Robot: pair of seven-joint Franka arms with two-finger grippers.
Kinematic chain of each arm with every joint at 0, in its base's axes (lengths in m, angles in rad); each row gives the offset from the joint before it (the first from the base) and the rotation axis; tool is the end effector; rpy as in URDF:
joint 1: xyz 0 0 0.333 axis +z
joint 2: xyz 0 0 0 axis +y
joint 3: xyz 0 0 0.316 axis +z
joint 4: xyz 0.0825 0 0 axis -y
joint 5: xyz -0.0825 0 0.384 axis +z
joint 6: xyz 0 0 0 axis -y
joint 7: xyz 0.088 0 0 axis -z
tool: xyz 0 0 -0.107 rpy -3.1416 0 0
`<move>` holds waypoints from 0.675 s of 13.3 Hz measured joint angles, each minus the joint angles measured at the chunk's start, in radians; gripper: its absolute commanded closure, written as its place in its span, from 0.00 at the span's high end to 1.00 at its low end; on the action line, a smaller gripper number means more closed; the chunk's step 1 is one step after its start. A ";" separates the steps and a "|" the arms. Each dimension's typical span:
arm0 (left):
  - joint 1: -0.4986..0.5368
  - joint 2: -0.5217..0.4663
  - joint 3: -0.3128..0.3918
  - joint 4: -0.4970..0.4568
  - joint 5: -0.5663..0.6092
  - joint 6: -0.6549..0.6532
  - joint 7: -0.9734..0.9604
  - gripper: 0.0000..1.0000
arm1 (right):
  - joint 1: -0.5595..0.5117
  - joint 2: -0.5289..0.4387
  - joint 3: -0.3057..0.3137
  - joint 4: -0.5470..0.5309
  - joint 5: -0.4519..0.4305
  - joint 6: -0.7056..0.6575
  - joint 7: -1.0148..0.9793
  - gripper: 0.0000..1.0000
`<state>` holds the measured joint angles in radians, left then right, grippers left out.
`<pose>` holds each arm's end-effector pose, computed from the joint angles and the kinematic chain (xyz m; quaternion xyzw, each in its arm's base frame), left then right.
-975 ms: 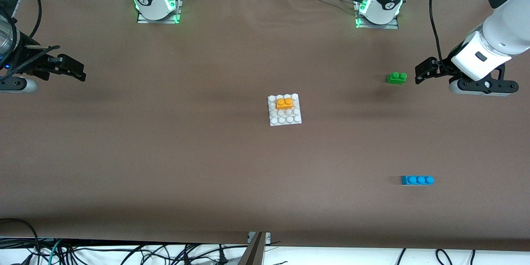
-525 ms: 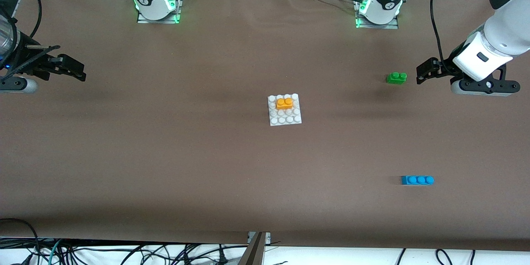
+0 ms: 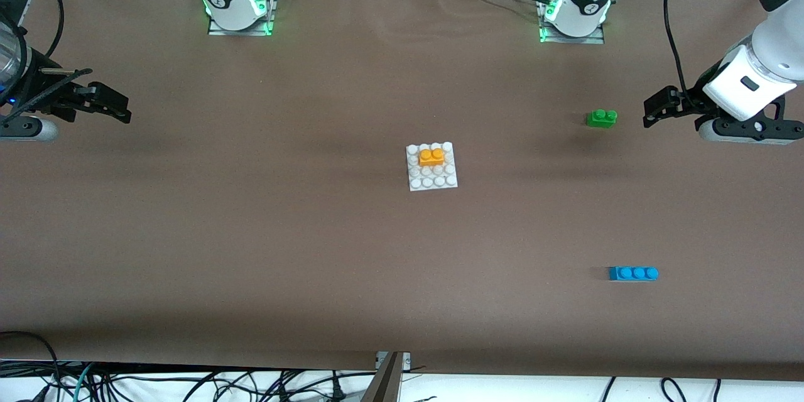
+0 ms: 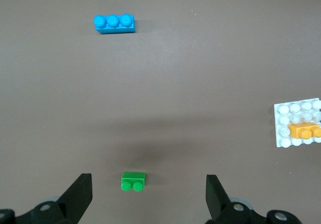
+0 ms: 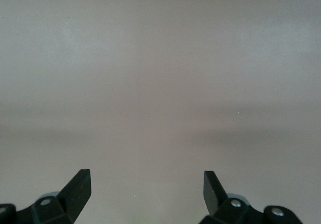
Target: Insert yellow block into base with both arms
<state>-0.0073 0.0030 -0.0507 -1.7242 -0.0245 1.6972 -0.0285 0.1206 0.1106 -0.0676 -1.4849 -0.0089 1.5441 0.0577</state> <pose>0.5593 -0.0348 0.5609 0.9997 -0.0130 -0.0155 0.0115 0.5842 0.0323 0.5997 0.9996 -0.0022 -0.0251 0.0096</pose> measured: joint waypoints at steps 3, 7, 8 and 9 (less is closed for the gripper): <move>-0.003 -0.001 0.000 0.000 0.000 -0.002 0.004 1.00 | 0.000 0.000 0.001 0.000 0.000 0.000 0.000 0.99; -0.004 -0.001 0.000 0.000 0.000 -0.002 0.007 1.00 | 0.000 0.000 0.001 0.000 0.000 0.000 0.000 0.99; -0.004 -0.002 0.000 0.000 0.000 -0.002 0.007 1.00 | 0.000 0.000 0.001 0.000 0.000 0.000 0.000 0.99; -0.004 -0.002 -0.001 0.000 0.000 -0.002 0.008 1.00 | 0.000 0.000 0.001 0.000 0.000 0.000 0.000 0.99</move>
